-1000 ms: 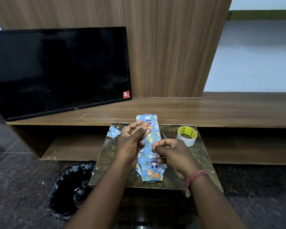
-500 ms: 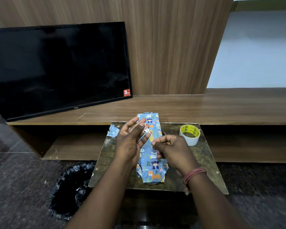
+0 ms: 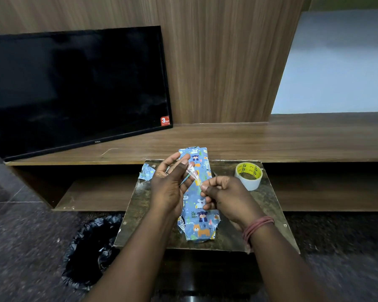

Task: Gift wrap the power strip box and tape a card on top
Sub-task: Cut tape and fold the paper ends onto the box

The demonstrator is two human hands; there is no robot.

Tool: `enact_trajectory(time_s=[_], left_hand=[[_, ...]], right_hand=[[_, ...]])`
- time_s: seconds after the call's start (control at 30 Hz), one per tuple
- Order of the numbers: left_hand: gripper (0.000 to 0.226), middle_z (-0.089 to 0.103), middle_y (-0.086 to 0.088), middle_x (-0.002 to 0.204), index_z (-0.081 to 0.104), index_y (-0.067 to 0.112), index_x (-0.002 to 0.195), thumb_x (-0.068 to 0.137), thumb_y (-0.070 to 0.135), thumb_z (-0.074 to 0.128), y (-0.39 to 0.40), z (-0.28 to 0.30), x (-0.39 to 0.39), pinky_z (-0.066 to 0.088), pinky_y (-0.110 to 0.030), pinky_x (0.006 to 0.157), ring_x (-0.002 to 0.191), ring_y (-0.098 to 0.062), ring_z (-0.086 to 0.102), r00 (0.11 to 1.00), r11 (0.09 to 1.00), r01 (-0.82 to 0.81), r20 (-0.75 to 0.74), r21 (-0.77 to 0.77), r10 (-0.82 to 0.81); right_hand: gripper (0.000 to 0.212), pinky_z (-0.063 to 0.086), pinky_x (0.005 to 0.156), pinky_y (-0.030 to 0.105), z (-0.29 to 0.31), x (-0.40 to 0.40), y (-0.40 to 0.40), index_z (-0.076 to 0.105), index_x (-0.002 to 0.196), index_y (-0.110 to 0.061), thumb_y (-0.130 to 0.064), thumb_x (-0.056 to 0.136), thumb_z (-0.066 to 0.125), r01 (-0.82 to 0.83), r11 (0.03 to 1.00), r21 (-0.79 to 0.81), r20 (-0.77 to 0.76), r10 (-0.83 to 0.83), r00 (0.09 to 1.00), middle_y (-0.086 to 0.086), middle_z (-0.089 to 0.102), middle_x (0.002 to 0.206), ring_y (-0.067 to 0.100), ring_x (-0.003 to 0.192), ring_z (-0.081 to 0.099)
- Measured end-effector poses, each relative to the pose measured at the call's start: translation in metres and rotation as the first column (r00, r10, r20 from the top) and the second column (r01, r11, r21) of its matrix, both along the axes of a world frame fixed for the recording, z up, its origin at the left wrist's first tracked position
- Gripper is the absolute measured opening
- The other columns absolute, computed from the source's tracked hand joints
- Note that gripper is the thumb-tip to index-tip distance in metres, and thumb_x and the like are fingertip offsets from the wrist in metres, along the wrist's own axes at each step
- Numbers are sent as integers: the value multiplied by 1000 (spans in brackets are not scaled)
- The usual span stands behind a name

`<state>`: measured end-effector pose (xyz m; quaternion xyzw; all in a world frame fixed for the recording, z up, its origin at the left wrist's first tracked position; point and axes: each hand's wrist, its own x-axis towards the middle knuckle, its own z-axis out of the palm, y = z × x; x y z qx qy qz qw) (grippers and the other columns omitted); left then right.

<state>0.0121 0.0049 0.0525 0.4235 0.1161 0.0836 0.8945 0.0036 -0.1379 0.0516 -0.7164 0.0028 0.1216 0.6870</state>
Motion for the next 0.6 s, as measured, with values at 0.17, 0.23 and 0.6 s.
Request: enact_trajectory(time_s=[0.17, 0.23, 0.6], left_hand=[[32, 75, -8, 118, 59, 10, 125, 95, 2, 66, 7, 6, 2, 62, -28, 73, 98, -15, 74, 1000, 1000, 1, 29, -24, 0], [31, 75, -8, 119, 59, 10, 126, 96, 2, 65, 8, 7, 1, 62, -29, 75, 102, -16, 74, 999, 1000, 21, 38, -23, -20], [32, 74, -8, 121, 61, 9, 129, 97, 4, 63, 10, 1, 4, 63, -29, 77, 105, -18, 74, 1000, 992, 17, -15, -125, -19]], right_hand=[[9, 50, 50, 28, -2, 3, -11, 67, 93, -4, 0, 97, 59, 31, 998, -49, -39, -33, 999, 10, 65, 76, 14, 54, 54], [17, 49, 58, 29, -3, 9, -25, 68, 85, -11, -3, 95, 58, 159, 912, -377, 63, -146, 987, 6, 68, 79, 19, 62, 61], [22, 46, 75, 31, -51, 19, -41, 63, 107, -7, -25, 97, 58, 120, 365, -923, 97, -81, 992, 17, 64, 115, 32, 103, 64]])
